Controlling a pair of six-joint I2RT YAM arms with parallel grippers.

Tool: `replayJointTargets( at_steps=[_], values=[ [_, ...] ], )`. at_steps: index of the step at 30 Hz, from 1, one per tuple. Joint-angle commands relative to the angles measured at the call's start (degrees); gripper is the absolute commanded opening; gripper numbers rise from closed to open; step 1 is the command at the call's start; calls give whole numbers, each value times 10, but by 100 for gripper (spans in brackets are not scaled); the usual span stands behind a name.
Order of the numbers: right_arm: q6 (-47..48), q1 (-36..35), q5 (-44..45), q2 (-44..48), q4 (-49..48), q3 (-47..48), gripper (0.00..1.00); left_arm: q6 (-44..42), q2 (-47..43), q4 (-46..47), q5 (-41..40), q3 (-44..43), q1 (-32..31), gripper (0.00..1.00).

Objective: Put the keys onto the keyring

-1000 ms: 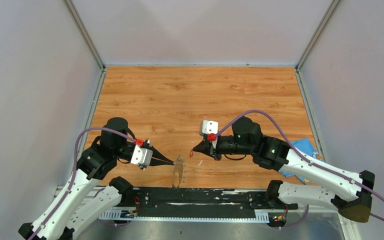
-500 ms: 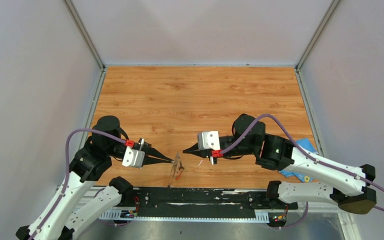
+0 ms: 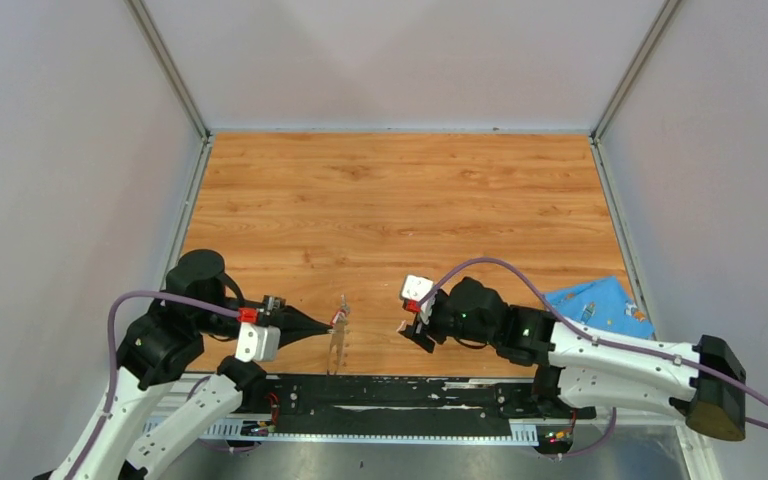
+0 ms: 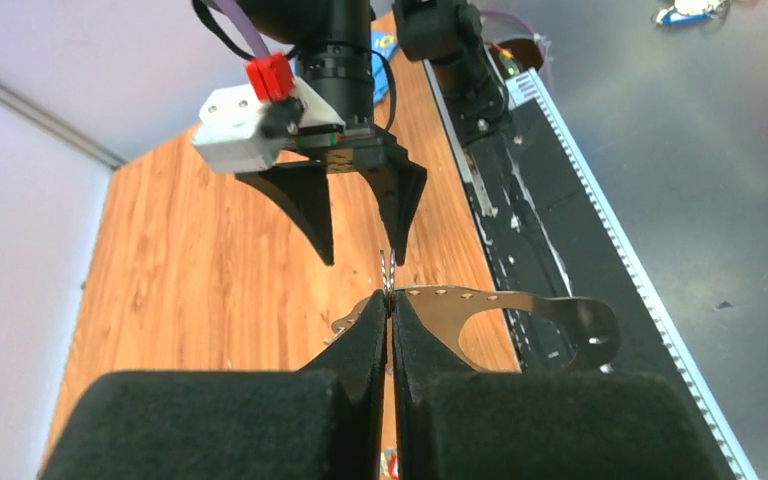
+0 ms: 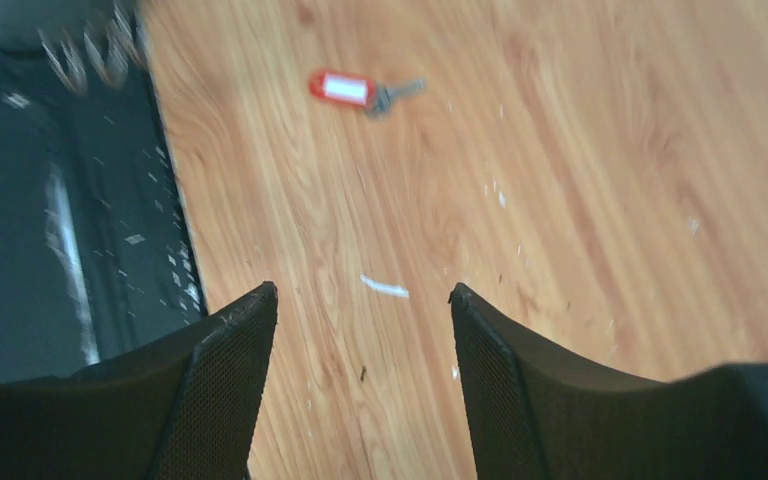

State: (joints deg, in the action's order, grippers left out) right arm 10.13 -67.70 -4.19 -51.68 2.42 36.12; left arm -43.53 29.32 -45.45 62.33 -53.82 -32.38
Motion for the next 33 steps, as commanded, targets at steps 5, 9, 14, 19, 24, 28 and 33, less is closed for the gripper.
replayJointTargets(
  at_steps=[5,9,14,19,24,28,33],
  values=[
    [-75,80,-55,-147,-278,-65,68,-25,-27,-90,-36,-7,-2,0],
    [-97,95,-145,-302,-367,-20,64,-11,-46,-90,-41,-3,-2,0],
    [-161,127,-245,-468,-476,44,60,-1,-63,-90,-40,1,-2,0],
    [-262,153,-320,-557,-513,100,65,-12,-58,-90,-37,-2,-2,0],
    [-280,154,-323,-585,-446,138,66,-21,-62,-90,-33,-2,-2,0],
    [-268,153,-308,-582,-393,144,63,-24,-60,-90,-30,-3,-2,0],
    [-242,143,-295,-579,-331,151,53,-29,-54,-90,-25,-5,-2,0]
  ],
)
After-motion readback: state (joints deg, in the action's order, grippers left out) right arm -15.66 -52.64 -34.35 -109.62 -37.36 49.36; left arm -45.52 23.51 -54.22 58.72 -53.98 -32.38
